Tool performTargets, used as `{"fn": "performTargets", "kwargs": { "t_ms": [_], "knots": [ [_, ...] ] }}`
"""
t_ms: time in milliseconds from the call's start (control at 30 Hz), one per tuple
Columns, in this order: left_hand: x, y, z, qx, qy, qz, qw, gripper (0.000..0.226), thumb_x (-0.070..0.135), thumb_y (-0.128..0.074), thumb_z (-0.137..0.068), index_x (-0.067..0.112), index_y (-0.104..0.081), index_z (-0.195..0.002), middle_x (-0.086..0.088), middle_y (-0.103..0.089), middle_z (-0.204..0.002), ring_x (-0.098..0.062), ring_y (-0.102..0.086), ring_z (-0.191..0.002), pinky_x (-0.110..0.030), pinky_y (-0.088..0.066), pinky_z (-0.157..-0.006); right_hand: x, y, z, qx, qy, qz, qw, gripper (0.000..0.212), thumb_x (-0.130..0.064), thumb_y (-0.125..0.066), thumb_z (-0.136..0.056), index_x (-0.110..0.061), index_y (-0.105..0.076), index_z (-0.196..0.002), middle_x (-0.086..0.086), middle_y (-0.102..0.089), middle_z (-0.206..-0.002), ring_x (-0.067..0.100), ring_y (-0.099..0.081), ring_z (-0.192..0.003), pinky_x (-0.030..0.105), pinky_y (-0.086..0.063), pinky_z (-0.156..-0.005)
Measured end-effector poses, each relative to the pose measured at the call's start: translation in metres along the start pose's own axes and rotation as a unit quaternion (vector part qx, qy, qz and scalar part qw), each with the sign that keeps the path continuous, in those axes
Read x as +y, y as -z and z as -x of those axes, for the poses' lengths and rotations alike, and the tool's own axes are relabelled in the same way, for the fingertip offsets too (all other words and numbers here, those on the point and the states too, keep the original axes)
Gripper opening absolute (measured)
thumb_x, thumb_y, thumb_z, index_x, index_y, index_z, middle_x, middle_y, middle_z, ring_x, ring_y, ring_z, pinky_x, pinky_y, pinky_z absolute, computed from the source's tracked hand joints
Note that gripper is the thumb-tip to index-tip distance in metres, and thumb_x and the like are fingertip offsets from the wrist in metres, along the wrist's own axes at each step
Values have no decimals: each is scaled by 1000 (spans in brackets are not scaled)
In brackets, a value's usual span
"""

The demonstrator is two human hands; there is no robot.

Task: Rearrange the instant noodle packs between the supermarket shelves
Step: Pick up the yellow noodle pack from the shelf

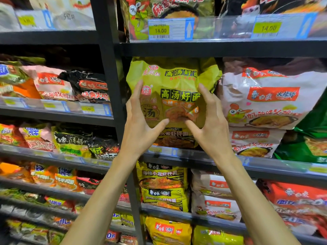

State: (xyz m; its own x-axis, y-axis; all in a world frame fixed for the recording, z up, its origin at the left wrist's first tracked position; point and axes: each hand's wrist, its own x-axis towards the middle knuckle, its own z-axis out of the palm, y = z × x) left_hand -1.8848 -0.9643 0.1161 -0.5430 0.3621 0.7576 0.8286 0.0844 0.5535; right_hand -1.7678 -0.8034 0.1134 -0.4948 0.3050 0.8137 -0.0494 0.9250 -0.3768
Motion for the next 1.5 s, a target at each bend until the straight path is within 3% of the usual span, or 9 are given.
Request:
{"fn": "performTargets", "kwargs": {
  "t_ms": [67,133,400,600,900,1033,1167,1367,1500],
  "knots": [
    [-3,-1,-1,-20,2,8,1000,117,30,-86,-79,40,0,-157,47,-1,-150,-5,-11,-154,-26,-18,-118,3,8,-2,-21,16,39,999,97,-34,-78,-83,-44,-9,-151,3,-41,-154,29,-45,-139,53,-55,-89],
    [-5,-2,-2,-23,3,8,1000,120,33,-87,-78,41,3,-157,50,3,-148,-4,-9,-153,-33,-17,-120,4,12,-5,-32,22,57,998,98,-39,-78,-83,-44,-8,-152,0,-44,-152,28,-50,-135,50,-56,-86],
    [-8,-4,2,-8,9,19,1000,120,24,-87,-77,39,-1,-159,33,-7,-160,11,-10,-148,-4,-13,-108,19,24,-12,-46,46,-7,998,90,-28,-85,-74,-42,-30,-144,-13,-56,-140,7,-59,-113,20,-48,-88],
    [5,-10,17,20,10,17,1000,115,18,-87,-77,31,-8,-161,33,-23,-138,34,-15,-127,10,-16,-95,35,27,-21,-55,43,-112,991,89,-17,-86,-69,-45,-40,-140,-27,-51,-135,17,-59,-119,43,-51,-98],
    [15,-3,29,52,19,34,998,108,14,-82,-82,37,-10,-159,37,-15,-156,9,-18,-146,-23,-18,-118,38,33,-18,-50,57,-107,991,87,-39,-84,-66,-51,-38,-139,-1,-60,-124,24,-63,-107,46,-54,-90],
    [15,-6,32,49,44,20,998,109,21,-81,-84,38,-5,-160,59,-11,-139,15,-24,-131,11,-6,-95,36,41,-19,-62,59,1,996,86,-57,-72,-66,-41,-35,-142,7,-62,-116,21,-63,-102,41,-57,-80],
    [12,-9,32,52,47,26,997,110,23,-80,-85,41,-2,-160,60,-11,-135,17,-21,-127,14,-8,-90,26,45,-20,-60,65,124,988,91,-70,-59,-69,-40,-26,-148,4,-54,-94,23,-57,-81,33,-48,-65],
    [13,-7,27,31,43,27,998,110,16,-78,-85,41,-1,-160,40,-11,-157,11,-20,-145,-13,-22,-114,29,44,-12,-85,28,84,992,93,-65,-66,-69,-47,-25,-150,-1,-54,-98,20,-49,-102,27,-27,-93],
    [19,-2,29,33,33,50,998,107,11,-79,-85,30,-6,-161,16,-12,-167,1,-14,-153,-28,-20,-124,27,48,-13,-88,11,-12,996,91,-64,-70,-64,-58,-29,-144,3,-61,-114,15,-53,-110,45,-39,-106]
  ]
}}
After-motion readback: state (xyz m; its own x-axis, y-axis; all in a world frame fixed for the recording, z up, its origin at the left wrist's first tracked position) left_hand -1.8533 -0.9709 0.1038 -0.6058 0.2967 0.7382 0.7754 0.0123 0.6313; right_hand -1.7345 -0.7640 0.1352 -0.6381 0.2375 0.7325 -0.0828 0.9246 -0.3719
